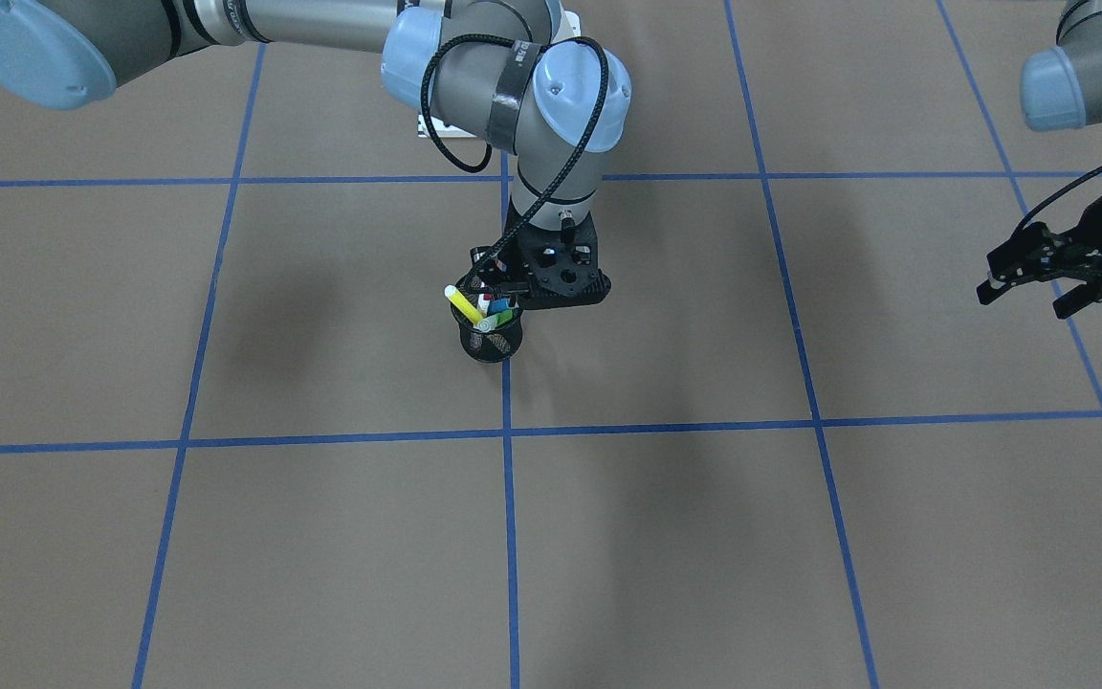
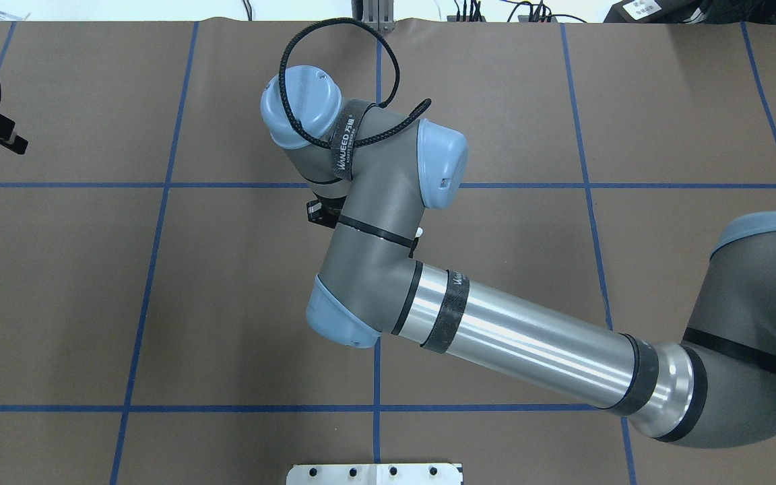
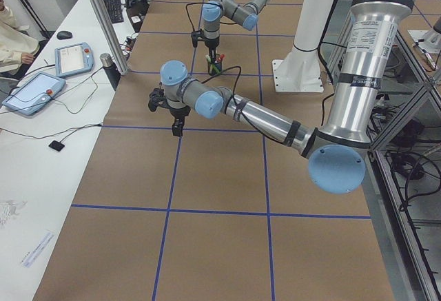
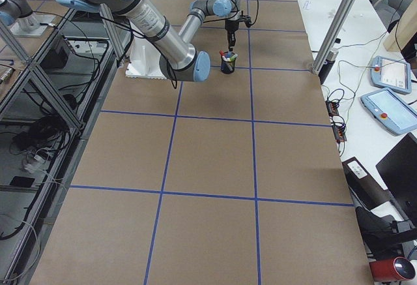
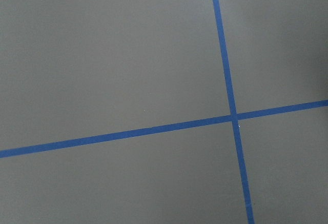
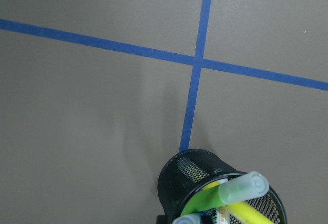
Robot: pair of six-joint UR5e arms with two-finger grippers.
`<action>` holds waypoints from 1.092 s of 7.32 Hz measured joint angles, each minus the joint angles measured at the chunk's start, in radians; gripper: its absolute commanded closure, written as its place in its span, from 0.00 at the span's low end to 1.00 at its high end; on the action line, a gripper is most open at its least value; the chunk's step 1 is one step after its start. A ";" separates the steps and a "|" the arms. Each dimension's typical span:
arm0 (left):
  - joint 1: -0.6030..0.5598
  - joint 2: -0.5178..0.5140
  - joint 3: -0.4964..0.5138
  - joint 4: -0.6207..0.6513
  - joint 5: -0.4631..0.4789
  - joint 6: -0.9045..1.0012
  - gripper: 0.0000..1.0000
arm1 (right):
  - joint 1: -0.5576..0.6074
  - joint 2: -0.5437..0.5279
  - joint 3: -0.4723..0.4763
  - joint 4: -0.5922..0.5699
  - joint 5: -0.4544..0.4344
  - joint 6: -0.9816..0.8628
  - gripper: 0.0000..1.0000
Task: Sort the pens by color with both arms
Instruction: 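Adjust the right gripper over the cup and lower toward the blue marker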
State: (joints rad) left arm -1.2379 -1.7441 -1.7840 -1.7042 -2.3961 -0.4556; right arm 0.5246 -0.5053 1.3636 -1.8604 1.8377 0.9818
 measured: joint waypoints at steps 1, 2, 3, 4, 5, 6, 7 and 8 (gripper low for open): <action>0.000 0.000 0.000 0.000 0.000 0.000 0.00 | 0.001 0.000 0.000 0.000 0.000 0.000 0.76; 0.000 0.000 0.000 0.000 0.000 0.000 0.00 | 0.001 0.000 0.000 0.000 0.000 0.000 0.78; 0.000 0.000 0.000 0.000 0.000 0.000 0.00 | 0.001 0.000 0.000 0.000 0.000 0.000 0.85; 0.000 0.000 0.000 0.000 -0.001 0.000 0.00 | 0.002 0.000 0.001 -0.001 0.000 0.000 0.87; 0.000 0.000 0.000 0.000 0.000 0.000 0.00 | 0.004 0.001 0.007 -0.009 0.002 0.000 0.89; 0.000 0.000 0.000 0.000 0.000 0.000 0.00 | 0.007 0.003 0.021 -0.029 0.004 -0.005 0.90; 0.000 0.000 0.000 0.001 0.000 0.000 0.00 | 0.013 0.004 0.043 -0.059 0.008 -0.014 0.90; 0.000 0.000 0.000 0.001 0.000 0.000 0.00 | 0.023 0.004 0.070 -0.091 0.013 -0.024 0.90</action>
State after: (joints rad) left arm -1.2379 -1.7441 -1.7838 -1.7030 -2.3961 -0.4556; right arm 0.5474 -0.5017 1.4338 -1.9516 1.8508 0.9579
